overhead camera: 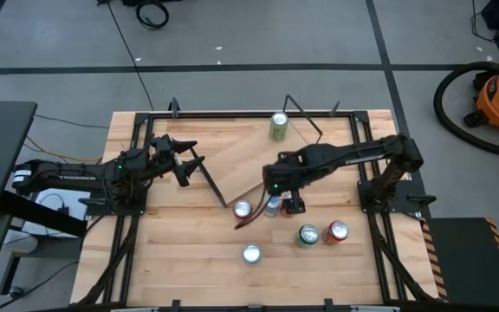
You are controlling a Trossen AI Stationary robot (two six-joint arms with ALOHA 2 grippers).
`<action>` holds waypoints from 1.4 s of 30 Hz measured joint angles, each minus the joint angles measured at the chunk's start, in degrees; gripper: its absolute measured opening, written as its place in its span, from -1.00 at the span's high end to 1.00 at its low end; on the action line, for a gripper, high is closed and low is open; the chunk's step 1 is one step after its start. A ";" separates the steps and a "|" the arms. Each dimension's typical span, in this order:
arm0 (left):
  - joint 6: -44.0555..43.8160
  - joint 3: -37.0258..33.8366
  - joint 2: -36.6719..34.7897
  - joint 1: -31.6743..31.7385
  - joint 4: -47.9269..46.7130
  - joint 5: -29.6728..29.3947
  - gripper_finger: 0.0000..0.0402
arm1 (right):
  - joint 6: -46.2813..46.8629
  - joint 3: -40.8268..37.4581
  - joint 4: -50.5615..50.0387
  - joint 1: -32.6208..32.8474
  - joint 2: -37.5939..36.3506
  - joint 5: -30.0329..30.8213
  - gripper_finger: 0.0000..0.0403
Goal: Place canned beverage on shelf
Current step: Put the top orange soda can on the shelf aligned with the light green soda can
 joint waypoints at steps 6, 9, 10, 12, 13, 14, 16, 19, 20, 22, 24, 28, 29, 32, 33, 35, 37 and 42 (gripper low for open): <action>-0.39 0.00 0.00 0.00 0.02 0.00 -0.78 | 4.93 -6.80 2.52 2.09 -2.19 -0.20 -0.93; -0.42 0.00 0.00 0.00 0.02 0.01 -0.78 | 6.64 -8.77 2.59 2.89 -2.20 -0.04 -0.97; -0.42 0.00 0.00 0.00 0.02 0.02 -0.78 | 6.92 -9.25 2.64 3.04 -2.20 -0.04 -0.98; -0.37 0.00 0.00 0.00 0.02 0.02 -0.78 | 7.01 -10.31 3.05 3.34 -2.20 -0.04 -0.98; -0.35 0.00 0.00 0.00 0.02 0.02 -0.78 | 7.03 -10.81 3.44 3.46 -2.20 -0.06 -0.98; -0.35 0.00 0.00 0.00 0.02 0.02 -0.78 | 7.09 -11.12 3.72 3.53 -2.20 0.01 -0.98; 0.05 0.00 0.00 0.00 0.05 0.02 -0.78 | 7.45 -11.61 4.68 3.55 -2.20 0.04 -0.98; 0.55 0.00 0.00 0.00 0.07 0.02 -0.78 | 7.77 -12.30 5.46 3.54 -2.20 -0.02 -0.98; 0.55 0.00 0.00 0.00 0.07 0.00 -0.78 | 7.95 -12.45 5.54 3.53 -2.20 -0.02 -0.98; 0.58 0.00 0.00 0.00 0.07 0.01 -0.78 | 8.32 -12.96 6.02 3.54 -2.20 -0.32 -0.98; 0.74 0.00 0.00 0.00 0.07 0.02 -0.78 | 8.34 -13.76 7.00 3.55 -2.20 -0.67 -0.99; 1.11 0.00 0.00 0.00 0.07 0.00 -0.78 | 8.08 -15.75 9.61 3.53 -2.20 -1.46 -0.99; 1.11 0.00 0.00 0.00 0.07 0.00 -0.78 | 7.97 -16.26 10.23 3.53 -2.20 -1.46 -0.99; 1.12 0.00 0.00 0.00 0.07 0.02 -0.78 | 7.63 -17.80 11.41 3.53 -2.20 -1.46 -0.99; 1.09 0.00 0.00 0.00 0.09 0.01 -0.78 | 7.61 -18.45 11.82 3.53 -2.20 -1.46 -0.99; 1.07 0.00 0.00 0.00 0.07 0.02 -0.78 | 7.52 -19.72 12.96 3.53 -2.20 -1.53 -0.99; 1.07 0.00 0.00 0.00 0.09 0.00 -0.78 | 6.89 -21.16 14.06 3.53 -2.18 -1.64 -0.99; 1.11 0.00 0.00 0.00 0.10 0.00 -0.78 | 4.66 -24.30 18.33 2.55 -2.18 -1.93 -0.98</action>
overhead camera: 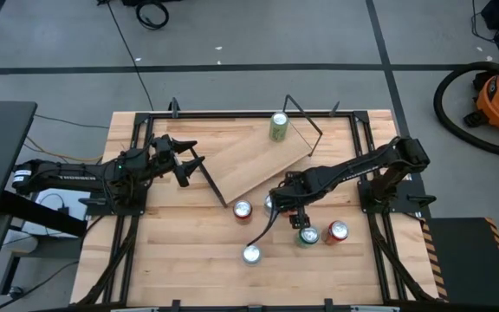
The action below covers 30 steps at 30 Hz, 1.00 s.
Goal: Place canned beverage on shelf
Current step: Put the top orange soda can on the shelf aligned with the light green soda can
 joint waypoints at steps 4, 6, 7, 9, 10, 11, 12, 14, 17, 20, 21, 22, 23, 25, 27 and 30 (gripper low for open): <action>-0.01 0.00 0.00 0.00 0.01 0.00 -0.78 | -2.44 -1.47 1.98 -1.63 0.02 -0.59 -0.93; -0.05 0.00 0.00 0.00 0.01 0.00 -0.78 | -3.54 -1.89 2.24 -2.66 0.02 -1.55 -0.87; -0.11 0.00 0.00 0.00 0.01 0.00 -0.78 | -4.15 -2.10 2.14 -3.14 0.02 -2.28 -0.84; -0.26 0.00 0.00 0.00 0.02 0.00 -0.78 | -5.41 -2.32 2.09 -3.99 0.02 -3.54 -0.78; -0.27 0.00 0.00 0.00 0.03 0.00 -0.78 | -6.20 -2.35 2.02 -4.32 0.02 -4.06 -0.74; -0.28 0.00 0.00 0.00 0.01 0.00 -0.78 | -7.10 -2.35 1.82 -4.60 0.02 -4.26 -0.71; -0.30 0.00 0.00 0.00 0.01 0.00 -0.78 | -8.02 -2.35 1.59 -4.86 0.02 -4.37 -0.68; -0.30 0.00 0.00 0.00 0.01 0.00 -0.78 | -9.75 -2.18 0.77 -5.54 0.02 -4.41 -0.62; -0.24 0.00 0.00 0.00 0.01 0.00 -0.78 | -11.60 -1.48 -1.03 -6.67 0.10 -4.39 -0.60; -0.06 0.00 0.00 0.00 0.01 0.00 -0.78 | -13.20 -0.28 -1.63 -7.86 0.11 -3.96 -0.62; -0.06 0.00 0.00 0.00 0.01 0.00 -0.78 | -13.62 0.17 -2.28 -8.28 0.11 -3.73 -0.63; -0.06 0.00 0.00 0.00 -0.01 0.00 -0.78 | -14.09 0.52 -3.04 -8.77 0.11 -3.69 -0.63; -0.07 0.00 -0.01 0.00 -0.01 0.00 -0.78 | -14.57 0.91 -3.67 -9.26 0.11 -3.66 -0.63; -0.08 0.00 0.00 0.00 0.00 0.00 -0.78 | -15.58 2.08 -4.59 -10.20 0.11 -3.58 -0.63; -0.08 0.00 -0.01 0.00 0.00 0.00 -0.78 | -16.86 3.34 -5.98 -11.10 0.10 -3.33 -0.62; -0.06 0.00 0.00 0.00 -0.01 0.00 -0.78 | -18.84 4.56 -7.99 -12.60 -0.18 -2.33 -0.63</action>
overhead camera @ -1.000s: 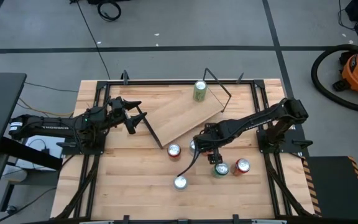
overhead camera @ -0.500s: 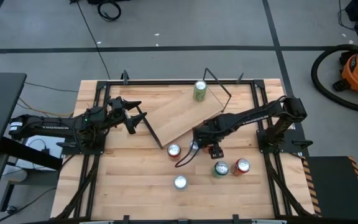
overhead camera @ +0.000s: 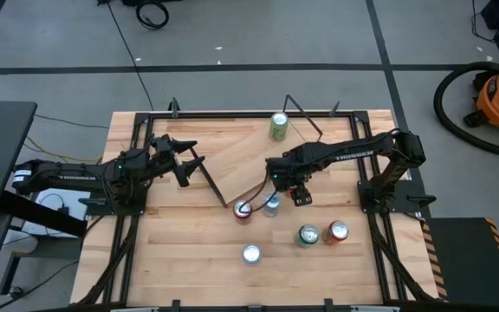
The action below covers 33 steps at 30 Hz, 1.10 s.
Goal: Place canned beverage on shelf
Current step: Put the top orange soda can on the shelf aligned with the light green soda can
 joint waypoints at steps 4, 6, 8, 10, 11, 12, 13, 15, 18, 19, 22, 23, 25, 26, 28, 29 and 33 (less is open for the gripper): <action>0.00 0.00 0.00 0.00 -0.02 0.00 -0.78 | -1.69 0.41 -1.15 -2.32 -2.82 0.02 -0.63; -0.02 0.00 -0.01 0.00 -0.01 0.00 -0.78 | -2.26 0.39 -1.13 -3.53 -4.88 0.00 -0.63; -0.02 0.00 -0.02 0.00 0.00 0.00 -0.78 | -3.29 0.40 -0.82 -4.71 -7.04 0.02 -0.63; -0.04 0.00 -0.01 0.00 0.00 0.00 -0.78 | -4.72 0.40 -0.33 -6.04 -8.85 0.00 -0.63; -0.06 0.00 -0.01 0.00 0.00 0.00 -0.78 | -5.47 0.41 0.23 -6.73 -9.58 -0.02 -0.63; -0.25 0.00 -0.02 0.00 0.00 0.00 -0.78 | -6.26 0.41 0.90 -7.46 -10.23 -0.02 -0.63; -0.31 0.00 -0.02 0.00 0.00 0.00 -0.78 | -6.99 0.41 1.43 -8.25 -10.77 0.00 -0.63; -0.39 0.00 -0.02 0.00 0.00 0.00 -0.78 | -8.39 0.41 2.08 -10.03 -11.38 0.00 -0.63; -0.48 0.00 -0.01 0.00 0.00 0.00 -0.78 | -10.55 0.41 2.04 -12.92 -11.37 -0.02 -0.63; -0.48 0.00 -0.01 0.00 0.00 0.00 -0.78 | -11.26 0.41 2.05 -13.89 -11.17 -0.11 -0.63; -0.48 0.00 -0.02 0.00 0.00 0.00 -0.78 | -13.48 0.41 2.11 -16.71 -9.92 -0.96 -0.63; -0.50 0.00 -0.02 0.00 0.00 0.00 -0.78 | -14.29 0.41 2.21 -17.68 -9.32 -1.67 -0.63; -0.50 0.00 -0.02 0.00 0.00 0.00 -0.78 | -15.65 0.41 2.39 -19.48 -8.00 -2.16 -0.63; -0.52 0.00 -0.02 0.00 0.00 0.00 -0.78 | -16.26 0.41 2.39 -20.43 -7.36 -2.16 -0.63; -0.52 0.00 -0.02 0.00 0.00 0.00 -0.78 | -17.40 0.41 2.34 -22.07 -6.29 -2.19 -0.63; -0.52 0.00 -0.02 0.00 0.00 0.00 -0.78 | -17.98 0.41 2.32 -22.90 -5.90 -2.19 -0.63; -0.51 0.00 0.00 0.00 0.00 0.00 -0.78 | -19.42 0.41 2.59 -25.72 -5.70 -2.56 -0.63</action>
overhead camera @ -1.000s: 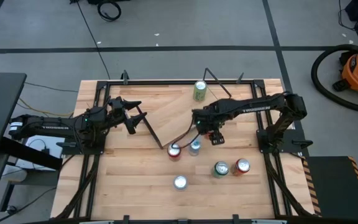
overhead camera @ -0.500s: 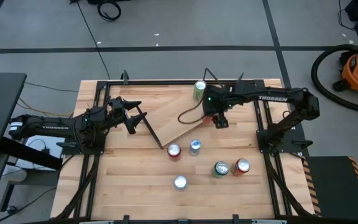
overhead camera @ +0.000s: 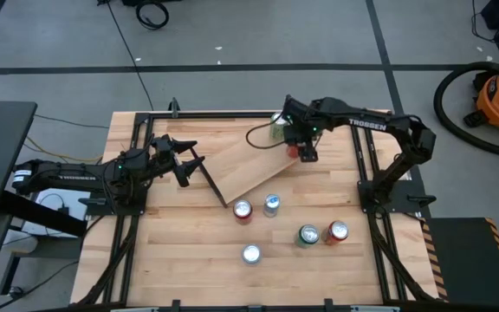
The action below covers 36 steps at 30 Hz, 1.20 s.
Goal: Place canned beverage on shelf
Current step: Put the top orange soda can on the shelf aligned with the light green soda can
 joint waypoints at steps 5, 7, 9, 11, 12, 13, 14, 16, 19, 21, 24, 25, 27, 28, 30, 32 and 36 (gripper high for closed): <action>0.06 0.00 -0.01 0.15 0.00 0.00 -0.78 | -0.46 0.00 0.08 -2.41 0.00 -1.53 -0.63; 0.07 0.00 -0.02 0.22 0.00 0.00 -0.78 | -0.95 0.00 0.79 -2.60 0.00 -1.81 -0.63; 0.07 0.00 -0.02 0.22 0.00 0.00 -0.78 | -1.46 0.00 1.95 -2.56 0.00 -1.87 -0.63; 0.08 0.00 -0.02 0.22 0.02 -0.02 -0.78 | -1.83 0.00 2.21 -2.51 0.00 -1.93 -0.63; 0.09 0.00 0.00 0.22 0.05 -0.02 -0.78 | -1.86 0.05 2.31 -2.51 0.22 -1.96 -0.63; 0.12 0.00 -0.02 0.22 0.13 -0.02 -0.78 | -1.81 0.33 2.27 -2.51 0.74 -2.03 -0.63; 0.23 0.00 -0.02 0.22 0.31 -0.02 -0.78 | -1.48 0.57 2.21 -2.51 1.39 -2.14 -0.63; 0.27 0.00 -0.02 0.22 0.54 -0.02 -0.78 | -1.09 1.38 0.63 -2.53 2.98 -2.09 -0.63; 0.27 0.00 -0.02 0.22 0.50 -0.02 -0.78 | -1.10 3.25 -0.22 -2.53 4.62 -1.77 -0.63; 0.25 0.01 -0.02 0.22 0.48 -0.02 -0.78 | -1.07 4.78 -0.56 -2.53 5.72 -1.06 -0.63; 0.27 0.00 -0.02 0.22 0.50 -0.02 -0.78 | -1.02 5.72 -1.82 -2.55 6.67 -0.93 -0.63; 0.27 0.00 -0.02 0.22 0.46 -0.02 -0.78 | -1.02 5.82 -1.73 -2.67 6.71 -1.01 -0.63; 0.27 0.01 -0.02 0.22 0.46 -0.02 -0.78 | -0.94 5.92 -1.65 -2.73 6.67 -1.46 -0.63; 0.42 0.02 -0.02 0.22 0.47 -0.02 -0.78 | -0.57 5.95 -1.69 -2.88 6.69 -1.78 -0.64; 0.51 0.00 -0.02 0.22 0.46 -0.02 -0.78 | 0.12 5.92 -1.68 -3.23 6.73 -2.16 -0.67; 0.51 0.00 -0.02 0.22 0.46 -0.02 -0.78 | 0.50 5.92 -1.56 -3.57 6.73 -2.20 -0.72; 0.53 0.00 -0.02 0.22 0.46 -0.02 -0.78 | 0.57 5.97 -1.60 -3.84 6.69 -1.08 -0.84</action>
